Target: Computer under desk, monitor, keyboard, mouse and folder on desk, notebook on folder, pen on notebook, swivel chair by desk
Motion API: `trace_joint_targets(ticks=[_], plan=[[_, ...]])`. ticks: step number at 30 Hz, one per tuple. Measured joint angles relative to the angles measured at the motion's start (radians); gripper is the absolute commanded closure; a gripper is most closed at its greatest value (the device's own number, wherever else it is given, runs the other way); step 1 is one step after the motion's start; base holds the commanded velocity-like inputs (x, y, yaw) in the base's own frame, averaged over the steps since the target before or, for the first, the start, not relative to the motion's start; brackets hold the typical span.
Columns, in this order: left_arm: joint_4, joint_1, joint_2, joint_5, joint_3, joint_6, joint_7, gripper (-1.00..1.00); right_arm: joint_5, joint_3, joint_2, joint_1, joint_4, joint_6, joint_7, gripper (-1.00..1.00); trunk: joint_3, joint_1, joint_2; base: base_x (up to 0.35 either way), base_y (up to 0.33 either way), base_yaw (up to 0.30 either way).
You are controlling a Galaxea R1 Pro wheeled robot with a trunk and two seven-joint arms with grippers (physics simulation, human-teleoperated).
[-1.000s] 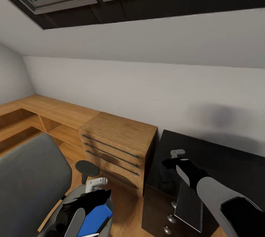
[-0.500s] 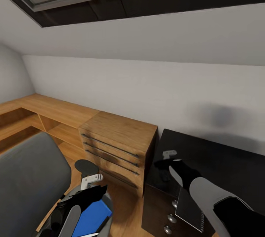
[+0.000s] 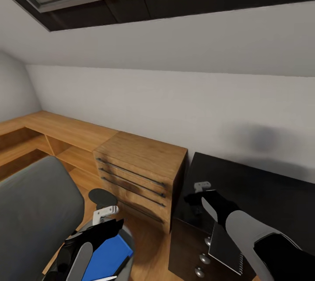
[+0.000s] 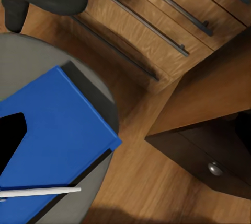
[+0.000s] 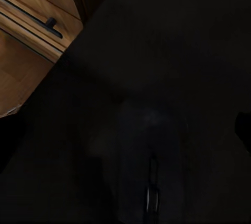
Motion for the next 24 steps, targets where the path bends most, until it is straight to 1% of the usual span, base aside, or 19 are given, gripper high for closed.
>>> trace_joint_targets(ticks=[5,9,13,20,24], plan=[[0.000,0.000,0.000,0.000,0.002,0.000,0.000,-1.00,-0.001,-0.001,-0.002,0.000,0.001,0.024,0.000,-1.00,0.000,0.000,0.000,0.000,0.000,0.000],[0.000,0.000,0.000,0.000,0.003,0.000,0.000,-1.00,-0.002,-0.002,-0.004,0.000,0.036,0.031,0.001,-1.00,0.000,0.000,0.000,0.000,0.000,0.000],[0.000,0.000,0.000,0.000,0.003,0.000,0.000,-1.00,-0.005,0.000,-0.011,0.000,0.047,0.031,0.005,-1.00,-0.012,0.015,-0.028,0.000,0.000,0.000],[0.000,0.000,-0.001,0.000,0.003,0.000,-0.001,-1.00,-0.006,0.002,-0.012,0.000,0.049,0.031,0.006,-1.00,-0.034,0.042,-0.077,0.000,0.000,0.000],[0.000,0.000,-0.001,0.000,0.003,0.000,-0.001,-1.00,-0.006,0.002,-0.012,0.000,0.049,0.031,0.006,-1.00,-0.035,0.042,-0.077,0.000,0.000,0.000]])
